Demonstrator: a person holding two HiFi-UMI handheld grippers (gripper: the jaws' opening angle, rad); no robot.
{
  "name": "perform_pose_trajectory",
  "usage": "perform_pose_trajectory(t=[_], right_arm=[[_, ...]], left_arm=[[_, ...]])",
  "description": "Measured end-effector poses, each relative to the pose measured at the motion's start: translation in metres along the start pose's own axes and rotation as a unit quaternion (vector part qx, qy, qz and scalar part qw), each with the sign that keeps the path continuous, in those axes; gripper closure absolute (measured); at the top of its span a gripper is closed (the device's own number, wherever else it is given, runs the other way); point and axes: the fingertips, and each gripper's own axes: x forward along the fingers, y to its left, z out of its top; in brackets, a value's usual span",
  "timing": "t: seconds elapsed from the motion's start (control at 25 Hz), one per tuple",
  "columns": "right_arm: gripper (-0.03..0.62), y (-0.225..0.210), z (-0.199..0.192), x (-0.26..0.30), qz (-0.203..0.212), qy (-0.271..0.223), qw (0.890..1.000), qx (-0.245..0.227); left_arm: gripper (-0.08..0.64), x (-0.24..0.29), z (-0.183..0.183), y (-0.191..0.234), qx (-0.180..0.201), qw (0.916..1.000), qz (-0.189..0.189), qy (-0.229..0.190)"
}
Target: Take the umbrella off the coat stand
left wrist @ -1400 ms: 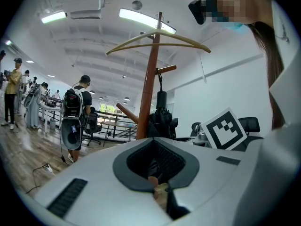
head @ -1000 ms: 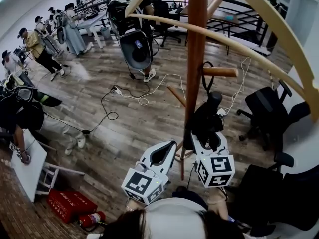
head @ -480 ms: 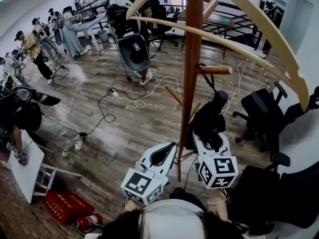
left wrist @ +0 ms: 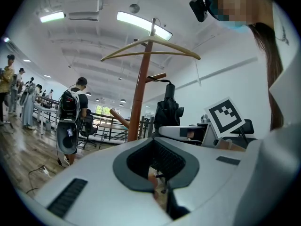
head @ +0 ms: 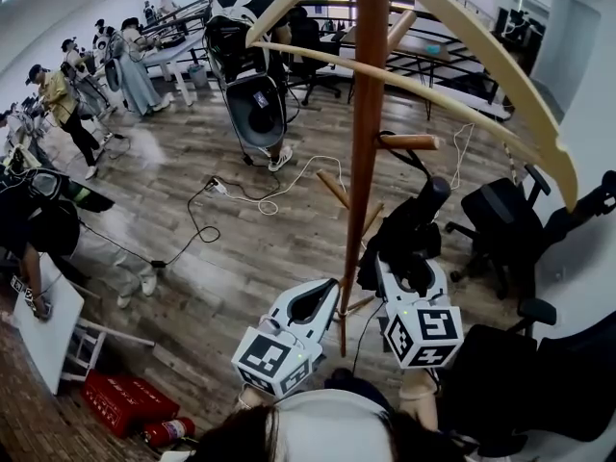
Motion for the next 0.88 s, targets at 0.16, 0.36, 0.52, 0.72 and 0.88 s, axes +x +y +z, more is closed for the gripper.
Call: perform_pose_trajectory(t=[0.16,0.36,0.52,0.72,0.88], right_arm=[[0.35,-0.003,0.014,-0.007,-0.01,-0.011,1.0,0.0],[0.35,-0.004,0.021,-0.013,-0.021,-0.02,1.0,0.0],[0.35,-0.004,0.024,-0.018,-0.026,-0.023,0.999,0.0],[0.35,-0.006,0.028,-0.026,-0.028,-0.027,0.999,-0.002],[0.349,-0.009,0.034,-0.031,-0.03,-0.034,0.999,-0.004]], left_arm=[[0.551,-0.004,0.008,0.0,0.001,1.0,0.003,-0.004],[0.551,-0.009,0.012,0.0,0.002,1.0,-0.001,-0.004],[0.551,-0.012,0.013,-0.004,0.001,1.0,-0.006,-0.003],[0.551,-0.013,0.017,-0.011,0.0,0.9999,-0.009,-0.008],[0.551,-0.013,0.018,-0.016,0.001,0.9999,-0.01,-0.011]])
